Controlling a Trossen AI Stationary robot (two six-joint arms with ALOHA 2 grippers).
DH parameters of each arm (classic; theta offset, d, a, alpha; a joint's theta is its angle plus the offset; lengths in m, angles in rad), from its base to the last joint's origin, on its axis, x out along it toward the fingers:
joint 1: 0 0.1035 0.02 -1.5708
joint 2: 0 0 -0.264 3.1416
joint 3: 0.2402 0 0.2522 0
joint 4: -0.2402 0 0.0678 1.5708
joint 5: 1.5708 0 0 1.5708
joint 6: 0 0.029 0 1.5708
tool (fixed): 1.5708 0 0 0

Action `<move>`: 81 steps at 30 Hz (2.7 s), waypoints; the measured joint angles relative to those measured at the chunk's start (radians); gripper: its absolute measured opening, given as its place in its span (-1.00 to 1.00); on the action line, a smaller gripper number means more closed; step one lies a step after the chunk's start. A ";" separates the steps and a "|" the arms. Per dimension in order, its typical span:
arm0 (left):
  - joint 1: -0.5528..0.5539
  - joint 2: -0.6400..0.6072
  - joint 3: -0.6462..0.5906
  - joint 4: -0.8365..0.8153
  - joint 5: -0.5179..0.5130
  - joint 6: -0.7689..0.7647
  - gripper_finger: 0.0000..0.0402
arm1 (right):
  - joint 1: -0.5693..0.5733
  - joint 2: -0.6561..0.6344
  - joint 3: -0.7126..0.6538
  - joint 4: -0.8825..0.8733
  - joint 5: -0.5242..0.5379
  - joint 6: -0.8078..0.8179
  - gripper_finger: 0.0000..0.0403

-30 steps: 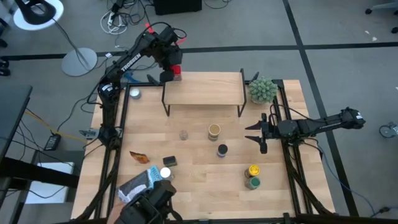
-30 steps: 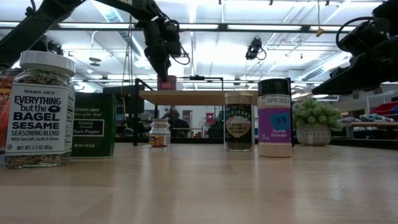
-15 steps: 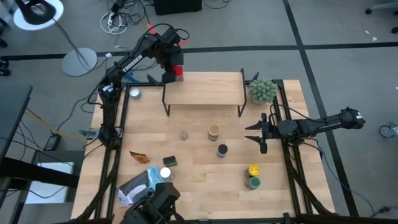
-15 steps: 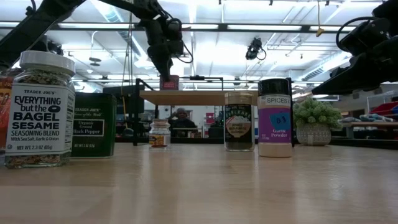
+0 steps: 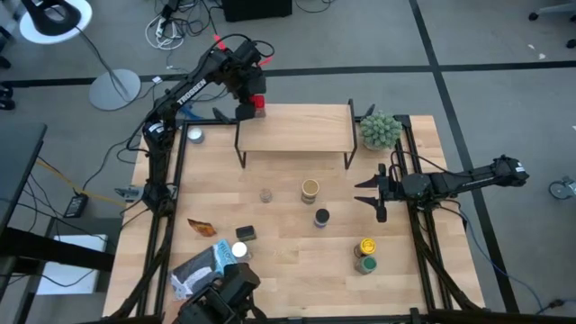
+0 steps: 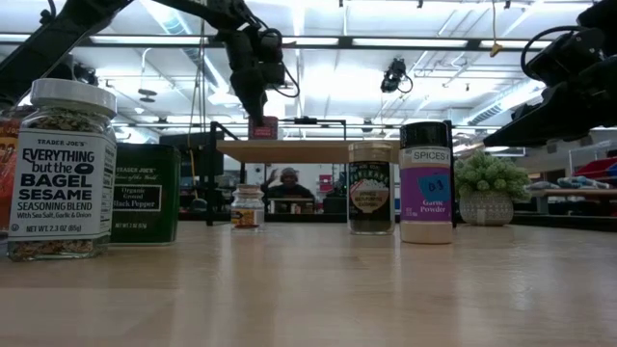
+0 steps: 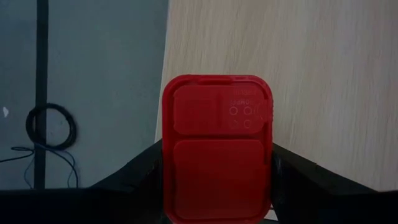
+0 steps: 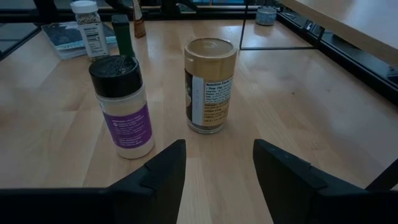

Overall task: Shelf spices
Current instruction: Put the red seasoning bottle on the shelf, then put the gold seasoning bottle on the shelf

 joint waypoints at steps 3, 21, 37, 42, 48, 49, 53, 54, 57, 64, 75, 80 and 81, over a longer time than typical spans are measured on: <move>0.000 0.000 0.000 0.002 0.000 -0.003 0.15 | 0.000 0.000 0.000 0.000 0.000 0.000 -0.07; 0.000 0.003 -0.001 0.005 -0.052 -0.030 0.54 | 0.000 0.000 0.000 0.000 0.000 0.000 -0.07; 0.000 -0.005 0.010 0.005 -0.065 -0.031 0.54 | 0.000 0.000 0.000 0.000 0.000 0.000 -0.07; 0.000 -0.006 0.075 -0.004 -0.057 -0.042 0.54 | 0.000 0.000 0.000 0.000 0.000 0.000 -0.07; 0.000 -0.007 0.166 -0.032 -0.056 -0.063 0.54 | 0.000 0.000 0.000 0.000 0.000 0.000 -0.07; 0.000 -0.007 0.181 -0.035 -0.055 -0.072 0.54 | 0.000 0.000 0.000 0.000 0.000 0.000 -0.07; 0.000 -0.027 0.182 -0.025 -0.013 -0.099 0.54 | 0.000 0.000 0.000 0.000 0.000 0.000 -0.07; 0.000 -0.033 0.184 -0.025 0.008 -0.115 0.54 | 0.000 0.000 0.000 0.000 0.000 0.000 -0.07; 0.000 -0.052 0.185 -0.022 0.161 -0.167 0.54 | 0.000 0.000 0.000 0.000 0.000 0.000 -0.07; -0.027 -0.122 0.184 -0.027 0.539 -0.235 0.53 | 0.000 0.000 0.000 0.000 0.000 0.000 -0.07; -0.283 -0.205 -0.093 0.366 0.269 -0.426 0.38 | 0.000 0.000 0.000 0.000 0.000 0.000 -0.07; -0.416 -0.231 -0.271 0.605 0.181 -0.516 0.36 | 0.000 0.000 0.000 0.000 0.000 0.000 -0.07; -0.445 -0.237 -0.313 0.649 0.141 -0.530 0.36 | 0.000 0.000 0.000 0.000 0.000 0.000 -0.07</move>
